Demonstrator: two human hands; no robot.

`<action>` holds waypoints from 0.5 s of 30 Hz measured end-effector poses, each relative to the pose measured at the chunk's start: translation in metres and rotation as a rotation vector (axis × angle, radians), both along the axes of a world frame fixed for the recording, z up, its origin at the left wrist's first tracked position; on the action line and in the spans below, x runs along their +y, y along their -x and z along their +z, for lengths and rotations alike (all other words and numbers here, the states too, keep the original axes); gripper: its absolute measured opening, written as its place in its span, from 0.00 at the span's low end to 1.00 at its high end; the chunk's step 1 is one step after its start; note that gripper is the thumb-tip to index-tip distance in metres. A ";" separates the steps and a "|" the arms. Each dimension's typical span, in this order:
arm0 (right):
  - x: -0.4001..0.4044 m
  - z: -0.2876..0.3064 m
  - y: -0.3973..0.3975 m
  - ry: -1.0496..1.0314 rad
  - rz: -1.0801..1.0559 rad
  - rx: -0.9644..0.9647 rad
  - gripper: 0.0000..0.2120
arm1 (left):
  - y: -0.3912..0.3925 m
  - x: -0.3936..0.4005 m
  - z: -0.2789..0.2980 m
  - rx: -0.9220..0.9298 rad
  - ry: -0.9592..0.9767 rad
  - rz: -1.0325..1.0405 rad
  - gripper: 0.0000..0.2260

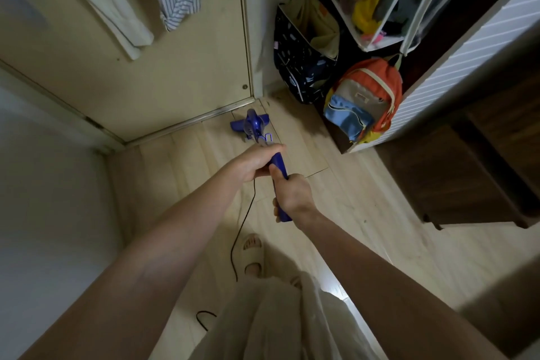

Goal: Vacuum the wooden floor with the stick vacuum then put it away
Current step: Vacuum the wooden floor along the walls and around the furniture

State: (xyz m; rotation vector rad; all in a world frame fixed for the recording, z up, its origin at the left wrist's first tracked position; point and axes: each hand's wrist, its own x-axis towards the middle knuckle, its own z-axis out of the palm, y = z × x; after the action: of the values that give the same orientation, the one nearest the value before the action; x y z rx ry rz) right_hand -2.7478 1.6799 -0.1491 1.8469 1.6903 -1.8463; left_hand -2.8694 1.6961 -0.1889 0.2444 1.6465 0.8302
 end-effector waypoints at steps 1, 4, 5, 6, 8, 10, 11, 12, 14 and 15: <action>0.007 -0.002 0.009 -0.002 0.006 -0.013 0.22 | 0.009 0.006 0.001 0.001 0.001 -0.002 0.10; 0.030 -0.006 0.033 -0.015 0.040 -0.049 0.24 | 0.033 0.026 0.000 -0.009 -0.002 0.003 0.11; 0.038 -0.008 0.039 -0.020 0.054 -0.060 0.24 | 0.040 0.032 -0.001 -0.017 -0.008 0.003 0.11; 0.044 -0.010 0.044 -0.028 0.073 -0.072 0.24 | 0.045 0.037 -0.002 -0.025 -0.012 0.005 0.11; 0.055 -0.015 0.050 -0.036 0.097 -0.092 0.24 | 0.052 0.047 -0.008 -0.033 -0.016 0.005 0.10; 0.066 -0.018 0.050 -0.003 0.087 -0.094 0.24 | 0.053 0.055 -0.012 -0.035 -0.018 0.009 0.10; 0.072 -0.020 0.048 0.018 0.079 -0.097 0.24 | 0.052 0.058 -0.013 -0.034 -0.022 0.015 0.09; 0.076 -0.021 0.044 0.034 0.077 -0.102 0.25 | 0.050 0.060 -0.015 -0.037 -0.029 0.024 0.09; 0.083 -0.022 0.036 0.047 0.087 -0.114 0.25 | 0.044 0.063 -0.018 -0.052 -0.041 0.060 0.08; 0.086 -0.024 0.031 0.046 0.092 -0.120 0.25 | 0.040 0.064 -0.019 -0.055 -0.044 0.077 0.07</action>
State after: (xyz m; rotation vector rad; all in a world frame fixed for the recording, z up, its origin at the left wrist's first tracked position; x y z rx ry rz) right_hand -2.7789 1.7655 -0.1726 1.7918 1.6496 -1.6896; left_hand -2.9093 1.7599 -0.2079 0.1882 1.5956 0.9239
